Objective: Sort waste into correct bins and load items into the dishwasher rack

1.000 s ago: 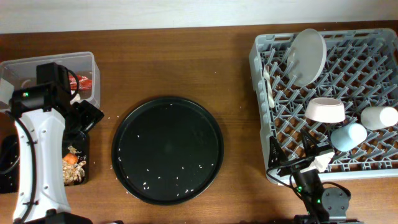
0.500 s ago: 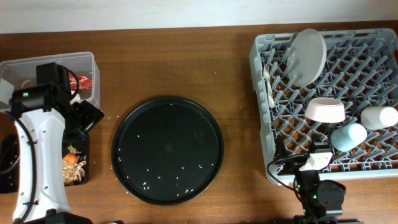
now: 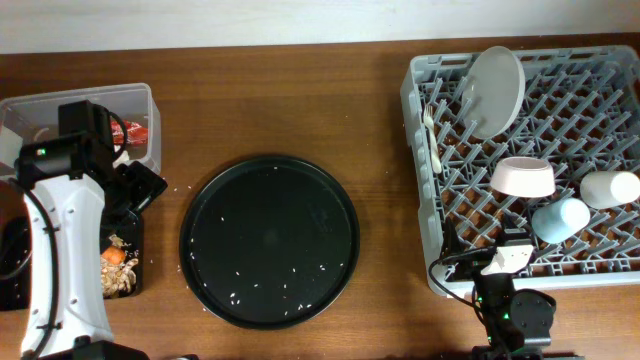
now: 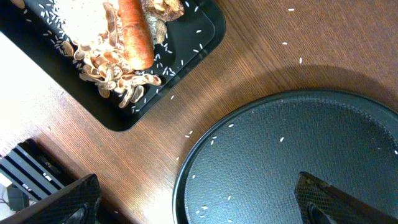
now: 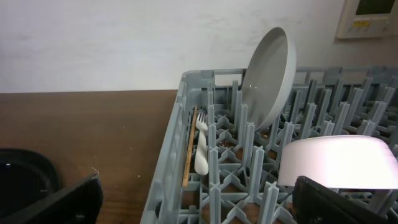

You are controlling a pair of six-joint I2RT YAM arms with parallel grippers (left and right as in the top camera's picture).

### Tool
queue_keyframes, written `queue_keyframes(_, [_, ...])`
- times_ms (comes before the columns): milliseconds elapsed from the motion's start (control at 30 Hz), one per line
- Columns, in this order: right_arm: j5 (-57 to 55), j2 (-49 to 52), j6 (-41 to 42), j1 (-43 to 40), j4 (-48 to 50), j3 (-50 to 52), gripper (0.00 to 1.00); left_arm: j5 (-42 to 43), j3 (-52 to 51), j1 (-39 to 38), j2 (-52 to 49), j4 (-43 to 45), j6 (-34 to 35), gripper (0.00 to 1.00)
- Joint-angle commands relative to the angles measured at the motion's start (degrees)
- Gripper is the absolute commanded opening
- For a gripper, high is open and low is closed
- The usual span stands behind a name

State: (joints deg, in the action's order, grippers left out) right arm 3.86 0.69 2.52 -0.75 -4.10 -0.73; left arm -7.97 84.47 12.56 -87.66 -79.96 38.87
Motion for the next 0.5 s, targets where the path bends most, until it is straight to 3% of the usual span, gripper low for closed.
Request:
queue_keyframes(0, [-1.14,-0.48,-0.61,0.33,-0.22,0.42,0.99,-0.46,-0.02,0.26,-0.24,-0.07,0.57,0.99])
queue_keyframes(467, [-1.14,-0.48,-0.61,0.33,-0.22,0.42,0.99,-1.53,-0.46,-0.13,1.05,-1.70,0.52,0.99])
